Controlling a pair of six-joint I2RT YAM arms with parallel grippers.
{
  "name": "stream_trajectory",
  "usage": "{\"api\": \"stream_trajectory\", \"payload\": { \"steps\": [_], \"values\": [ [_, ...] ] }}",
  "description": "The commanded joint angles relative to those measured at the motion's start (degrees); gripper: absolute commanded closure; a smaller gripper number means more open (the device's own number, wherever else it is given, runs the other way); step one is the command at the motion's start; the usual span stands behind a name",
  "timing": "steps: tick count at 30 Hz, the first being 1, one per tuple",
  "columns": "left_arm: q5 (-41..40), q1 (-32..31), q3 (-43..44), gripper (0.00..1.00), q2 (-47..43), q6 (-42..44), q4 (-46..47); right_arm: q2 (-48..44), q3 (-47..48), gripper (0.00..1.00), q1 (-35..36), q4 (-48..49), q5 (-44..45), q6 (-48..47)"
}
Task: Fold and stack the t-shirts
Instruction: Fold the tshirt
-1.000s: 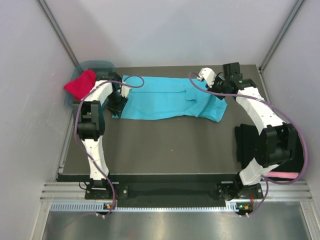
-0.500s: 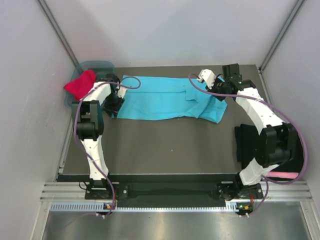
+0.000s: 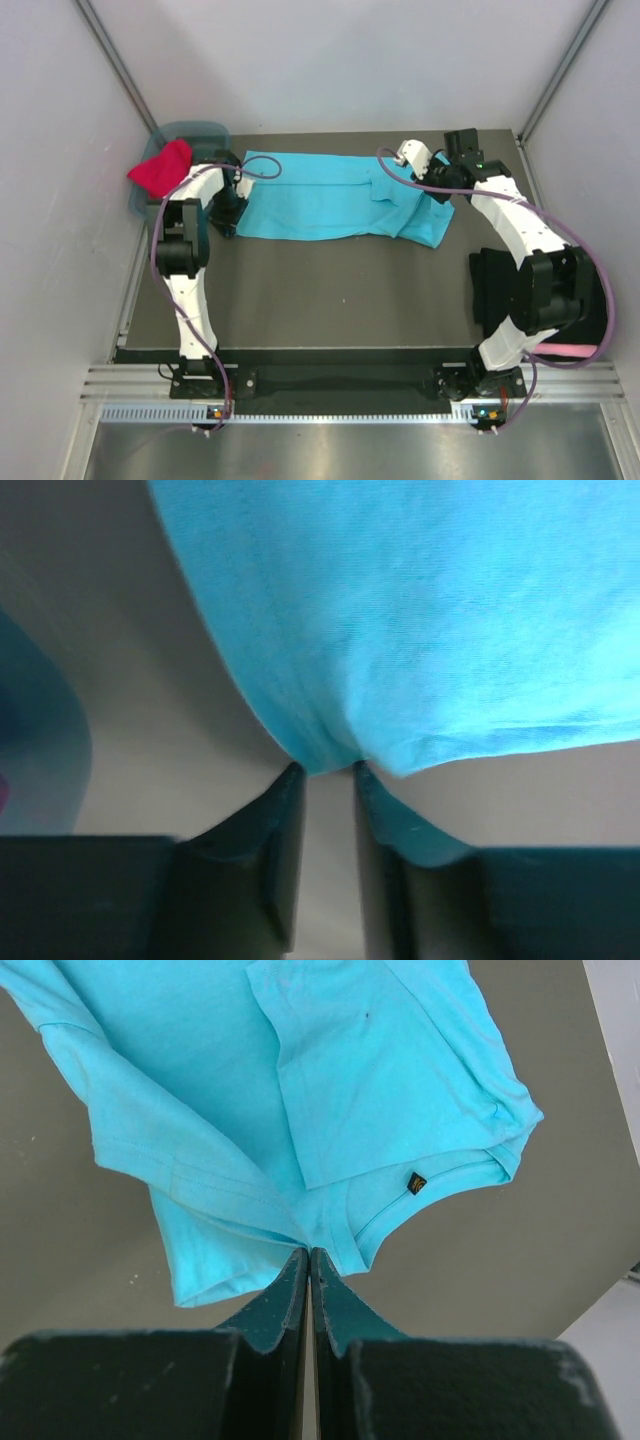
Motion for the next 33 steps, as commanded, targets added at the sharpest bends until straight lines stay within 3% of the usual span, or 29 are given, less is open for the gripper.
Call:
{"api": "stream_trajectory", "payload": {
  "steps": [1,3,5,20,33],
  "values": [
    [1.09,0.11,1.80,0.72,2.18,-0.09,1.03,-1.19,0.62,1.00,-0.08,0.94,-1.25,1.08],
    [1.35,0.11,1.98,0.92,2.27,0.08,0.77,-1.19,0.44,1.00,0.01,1.02,-0.98,0.90],
    [1.09,0.11,2.06,1.00,2.01,0.08,0.59,-1.27,0.53,1.00,0.01,1.02,-0.72,0.81],
    [-2.43,0.11,11.90,1.00,-3.00,2.98,-0.11,-3.56,4.92,1.00,-1.57,1.99,1.74,2.74],
    [-0.05,-1.47,24.46,1.00,3.32,4.30,-1.61,3.63,13.35,1.00,-2.28,4.36,3.76,2.66]
  ]
}}
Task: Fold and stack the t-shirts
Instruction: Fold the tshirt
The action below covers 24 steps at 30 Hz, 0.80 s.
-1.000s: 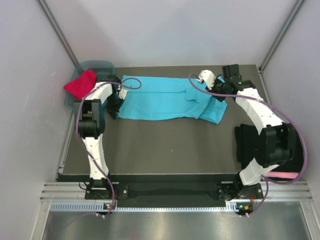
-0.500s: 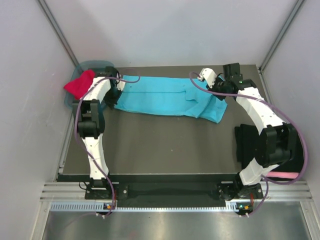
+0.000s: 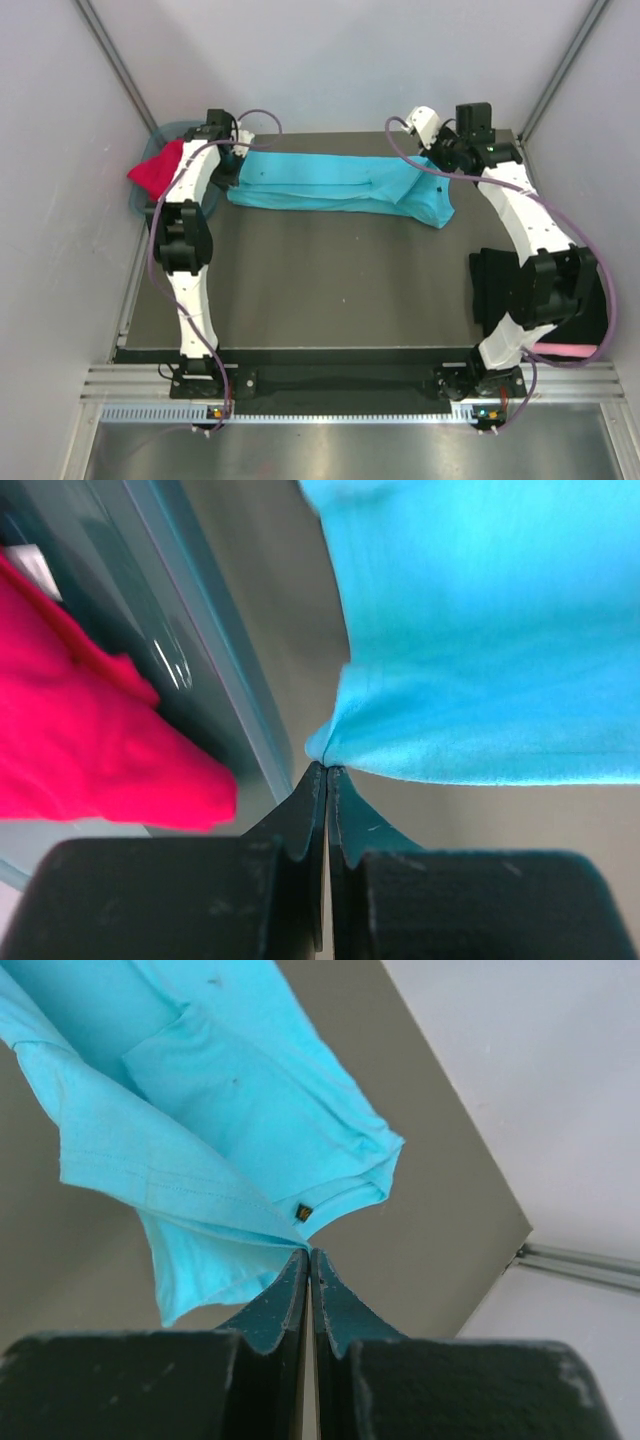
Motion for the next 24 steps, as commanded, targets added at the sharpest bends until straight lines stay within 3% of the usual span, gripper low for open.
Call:
{"api": "stream_trajectory", "payload": {
  "steps": [1,7,24],
  "values": [
    [1.13,-1.07,4.56,1.00,2.08,1.66,0.21,3.58,4.22,1.00,-1.01,2.57,1.07,0.19],
    [0.43,-2.74,10.54,1.00,6.74,2.19,0.29,8.50,7.39,1.00,-1.10,3.63,1.60,0.10],
    [-4.67,-2.83,16.26,1.00,12.63,-0.71,6.97,21.52,20.14,1.00,-1.80,3.89,3.89,-0.07]
  ]
}}
